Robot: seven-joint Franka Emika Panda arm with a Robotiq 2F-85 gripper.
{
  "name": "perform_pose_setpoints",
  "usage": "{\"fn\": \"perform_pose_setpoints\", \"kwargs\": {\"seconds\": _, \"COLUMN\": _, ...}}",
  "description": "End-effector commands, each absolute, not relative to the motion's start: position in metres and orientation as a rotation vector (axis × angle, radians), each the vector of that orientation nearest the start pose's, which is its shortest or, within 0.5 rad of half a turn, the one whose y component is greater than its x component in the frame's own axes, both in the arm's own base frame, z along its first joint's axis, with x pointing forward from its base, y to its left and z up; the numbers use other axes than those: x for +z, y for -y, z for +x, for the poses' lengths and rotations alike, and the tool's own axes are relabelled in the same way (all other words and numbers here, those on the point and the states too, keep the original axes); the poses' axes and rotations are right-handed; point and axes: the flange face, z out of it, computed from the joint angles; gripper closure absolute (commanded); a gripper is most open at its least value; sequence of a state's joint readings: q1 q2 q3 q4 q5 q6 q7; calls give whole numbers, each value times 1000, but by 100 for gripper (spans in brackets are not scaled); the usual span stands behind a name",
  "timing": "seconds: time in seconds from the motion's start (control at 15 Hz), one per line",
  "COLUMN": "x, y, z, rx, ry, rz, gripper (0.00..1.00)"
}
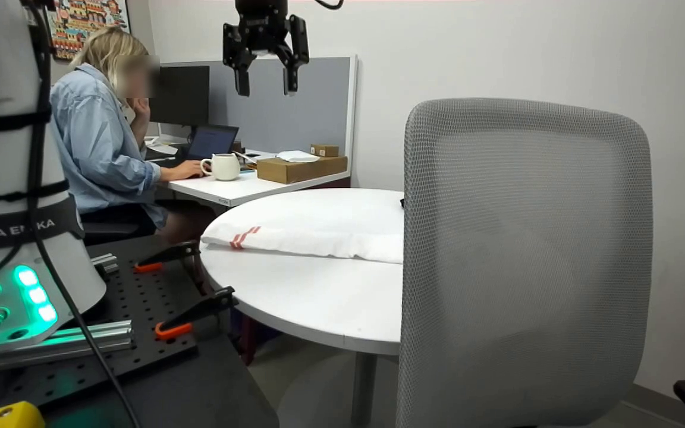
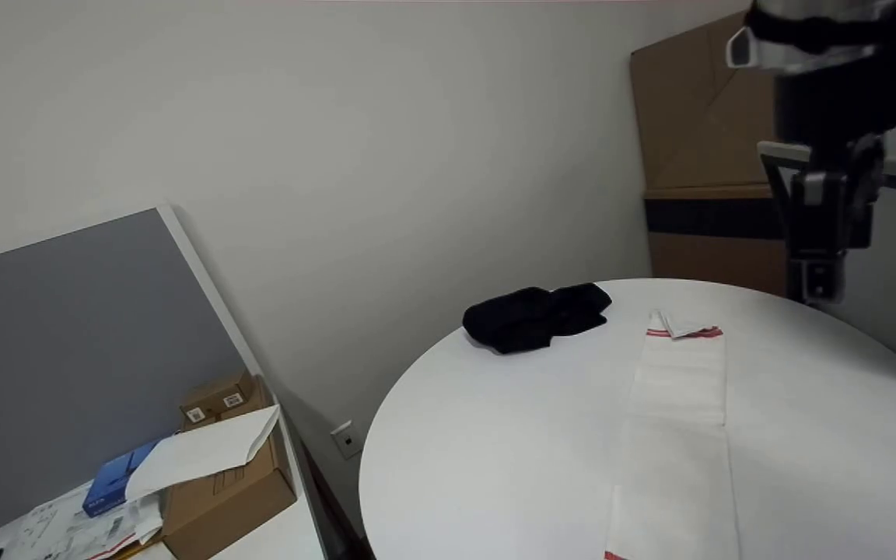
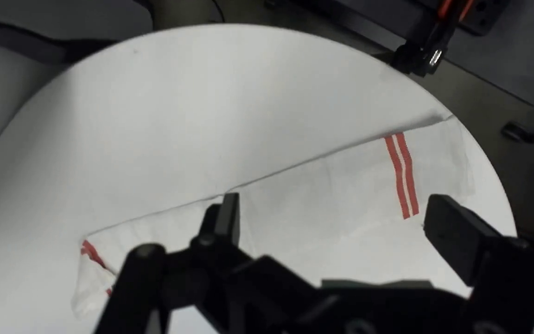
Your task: Fold the white towel
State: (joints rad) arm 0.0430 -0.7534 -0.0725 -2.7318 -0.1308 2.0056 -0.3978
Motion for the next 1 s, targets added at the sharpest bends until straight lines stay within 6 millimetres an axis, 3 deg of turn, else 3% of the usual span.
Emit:
{"fn": "perform_pose_setpoints", "kwargs": {"seconds": 0.0, "x": 413, "y": -45, "z": 342, "rx": -120, "ry": 925, "rz": -3157, "gripper": 0}}
{"fn": "perform_pose_setpoints", "kwargs": {"seconds": 0.13, "x": 394, "y": -66, "z": 352, "rx": -191, "ry": 1054, "rz": -3127, "gripper": 0}}
{"fn": "perform_pose_setpoints", "kwargs": {"seconds": 0.47, "x": 329, "y": -88, "z": 378, "rx": -198, "ry": 1256, "rz": -3004, "gripper": 0}}
{"fn": "perform_pose_setpoints", "kwargs": {"seconds": 0.6, "x": 301, "y": -100, "z": 380, "rx": -150, "ry": 1333, "rz": -2946, "gripper": 0}}
{"fn": "perform_pose_setpoints", "kwargs": {"seconds": 0.93, "x": 239, "y": -142, "z": 358, "rx": 20, "ry": 1588, "rz": -2771, "gripper": 0}}
